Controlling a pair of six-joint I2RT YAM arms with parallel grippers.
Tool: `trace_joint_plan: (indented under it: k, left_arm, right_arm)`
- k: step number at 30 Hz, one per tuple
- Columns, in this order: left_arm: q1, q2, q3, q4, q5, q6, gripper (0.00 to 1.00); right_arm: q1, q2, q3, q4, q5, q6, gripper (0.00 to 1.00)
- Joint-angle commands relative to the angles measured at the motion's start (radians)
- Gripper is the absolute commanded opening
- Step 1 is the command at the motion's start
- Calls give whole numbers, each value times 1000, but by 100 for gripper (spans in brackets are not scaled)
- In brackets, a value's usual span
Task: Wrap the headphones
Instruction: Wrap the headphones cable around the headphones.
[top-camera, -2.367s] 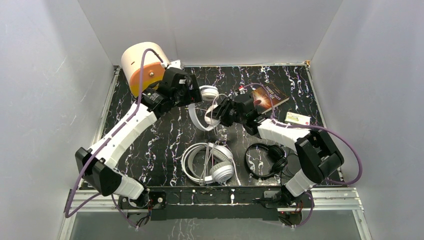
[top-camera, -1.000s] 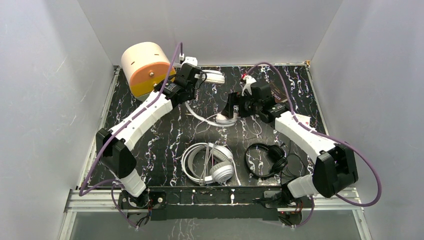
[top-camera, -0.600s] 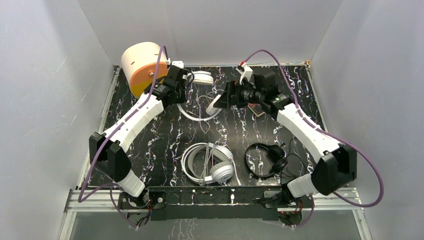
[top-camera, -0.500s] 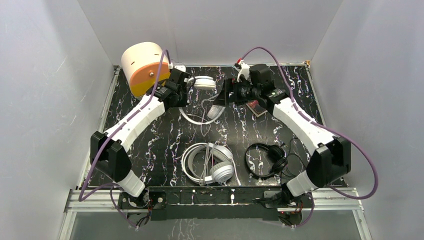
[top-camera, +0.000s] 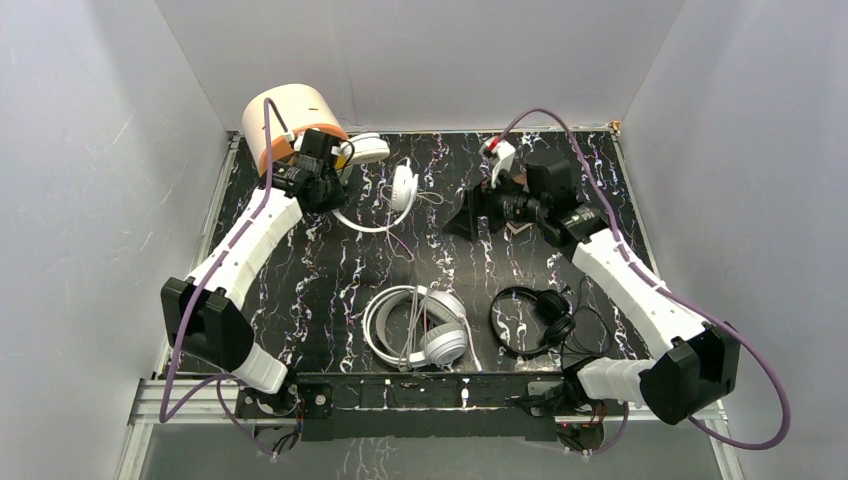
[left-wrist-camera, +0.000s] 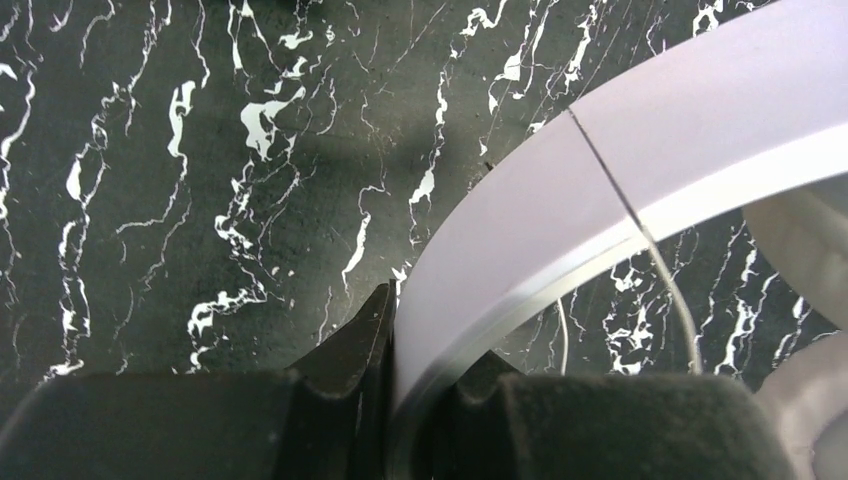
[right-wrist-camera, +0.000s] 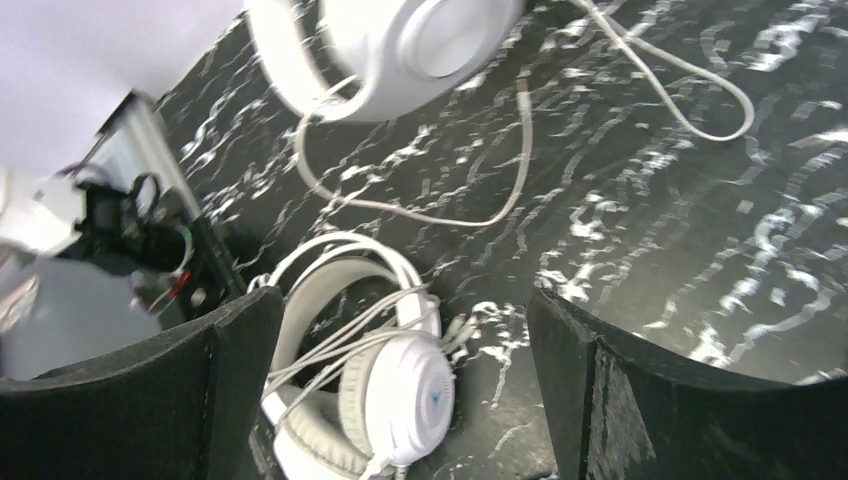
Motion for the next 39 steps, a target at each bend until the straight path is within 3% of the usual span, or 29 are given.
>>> trace_joint_plan:
  k: [1,5,11,16,20,22,25,29,31,34,39]
  left_arm:
    - [4,-49,62,-29,64,-85,0]
    - [11,-68,84,-36,112,-115,0]
    - [12,-101,111,-71,135,-130,0]
    - [12,-132,105,-76,139,-145,0]
    - [12,-145,84,-62,144,-153,0]
    - [13,-142,77,-61,138,-151,0]
    - [14,-129,71,-42,74,-109,0]
    - [30,-22,135,-35,-133,59,0]
    - [30,-8,108,26,-157,148,0]
    - [30,-70,-6,182,-58,276,0]
    - [29,-126,-106,238,45,425,0]
  right_arm:
    - [132,-46,-62,210,-110,-57,99]
    - [320,31,-88,313,79,-76,99]
    - [412,91,-205,628,238,-114,96]
    - [456,157,-245,789,323,-82,76]
    - [464,183,-258,887,343,-36,54]
    - [463,178,-263,904,359,-18,36]
    - [461,123,-195,724,345,26,16]
    - [442,68,56,240,235,52,0]
    - [413,56,190,62,220,41,0]
    - [303,90,391,-153,184,-3,0]
    - [45,250,674,-331,55,-48,0]
